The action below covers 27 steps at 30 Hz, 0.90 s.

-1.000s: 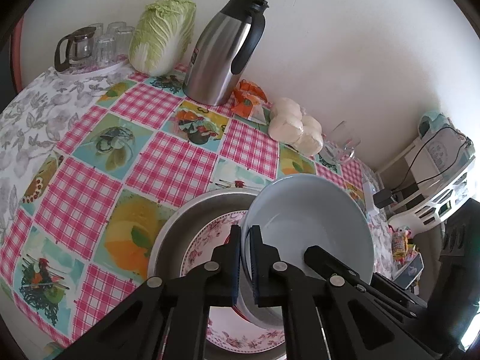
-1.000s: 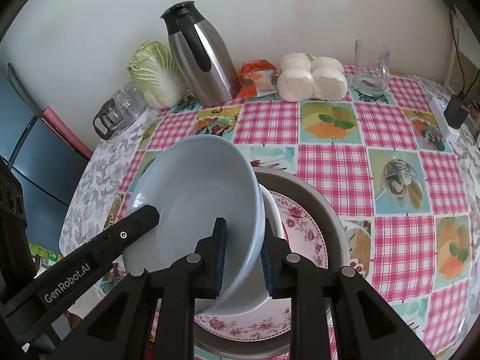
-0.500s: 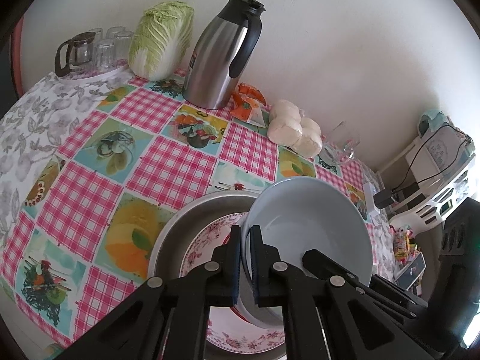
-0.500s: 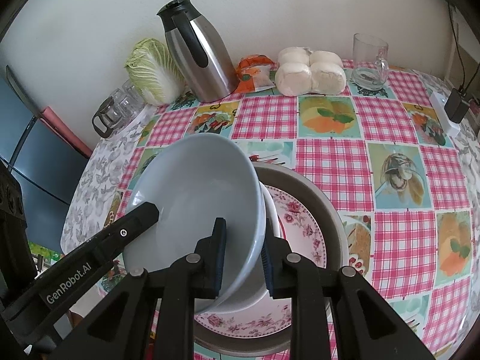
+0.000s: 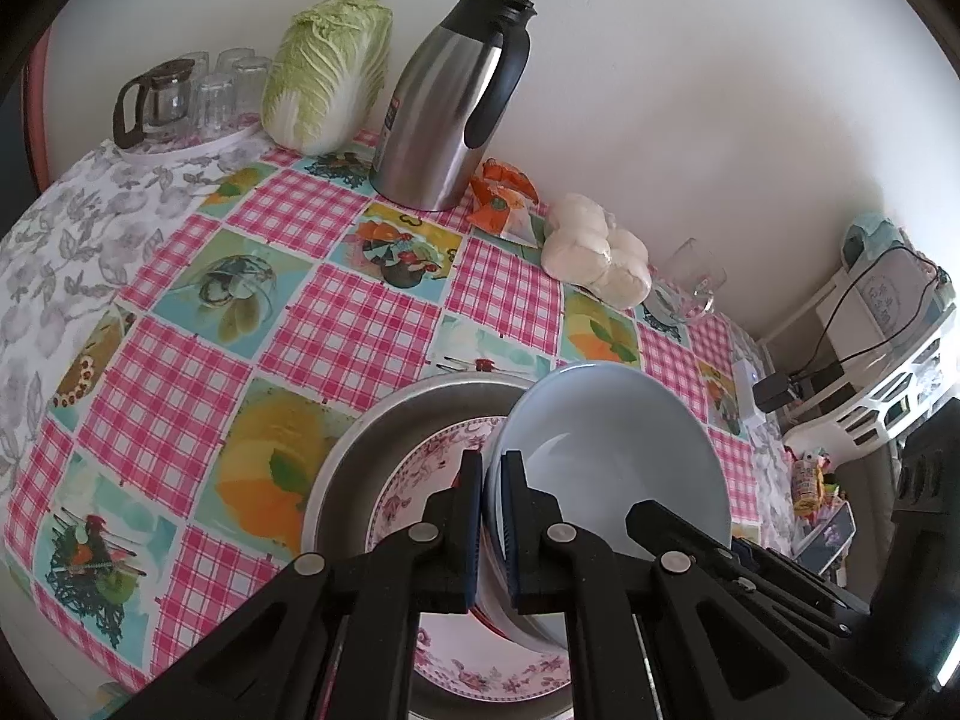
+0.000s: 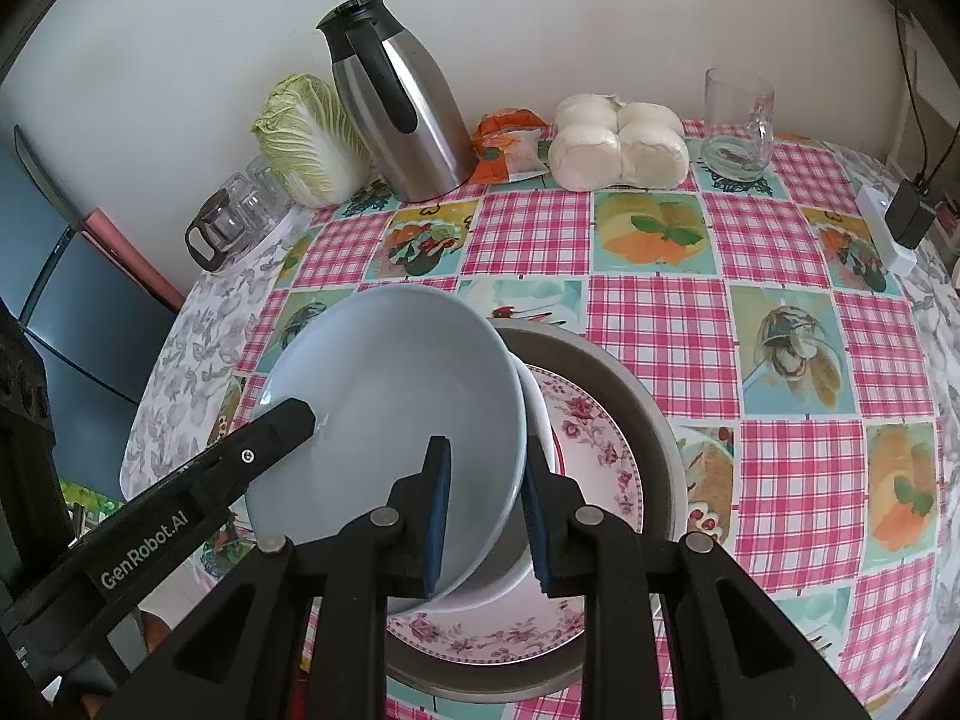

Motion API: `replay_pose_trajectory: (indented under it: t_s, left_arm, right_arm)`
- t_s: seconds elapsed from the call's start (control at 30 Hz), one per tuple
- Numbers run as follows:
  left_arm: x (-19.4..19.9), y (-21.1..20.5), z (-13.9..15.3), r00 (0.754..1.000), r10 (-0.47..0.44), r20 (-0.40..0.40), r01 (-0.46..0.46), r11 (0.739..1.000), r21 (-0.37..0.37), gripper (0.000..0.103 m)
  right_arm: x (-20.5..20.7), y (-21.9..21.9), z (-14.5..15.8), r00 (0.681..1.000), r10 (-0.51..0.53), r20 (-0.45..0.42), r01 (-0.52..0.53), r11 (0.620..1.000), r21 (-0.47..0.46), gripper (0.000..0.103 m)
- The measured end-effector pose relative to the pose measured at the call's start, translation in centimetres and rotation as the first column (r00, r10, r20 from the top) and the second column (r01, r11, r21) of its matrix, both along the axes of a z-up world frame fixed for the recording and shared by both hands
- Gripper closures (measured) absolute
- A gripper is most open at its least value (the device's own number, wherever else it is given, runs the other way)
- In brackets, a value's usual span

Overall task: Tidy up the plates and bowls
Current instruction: 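Lower the round bowl into the tray onto the stacked bowls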

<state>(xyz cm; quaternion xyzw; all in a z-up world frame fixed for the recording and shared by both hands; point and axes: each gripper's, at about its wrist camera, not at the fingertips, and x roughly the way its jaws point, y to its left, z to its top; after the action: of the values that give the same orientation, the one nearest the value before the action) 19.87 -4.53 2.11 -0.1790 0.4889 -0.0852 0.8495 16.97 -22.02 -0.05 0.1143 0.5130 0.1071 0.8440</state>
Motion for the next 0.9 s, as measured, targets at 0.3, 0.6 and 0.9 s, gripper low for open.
replay_pose_trajectory:
  t_s: [0.3,0.6,0.9]
  left_arm:
    - [-0.05,-0.03,-0.09,1.0,0.003,-0.002,-0.003,1.0,-0.005,0.096]
    - [-0.09,-0.15,-0.18,1.0,0.005,-0.004,-0.005,1.0,-0.003,0.096]
    - [-0.13,-0.28,-0.39,1.0,0.008,-0.004,-0.008,1.0,0.007,0.096]
  right_arm:
    - [0.04,-0.09,0.04,1.0,-0.001,0.002,0.001,1.0,0.001,0.078]
    - [-0.02,-0.28,0.22,1.0,0.002,0.004,-0.002,1.0,0.006,0.078]
    - [-0.21,-0.75,0.7,1.0,-0.012,0.02,0.012,1.0,-0.004,0.078]
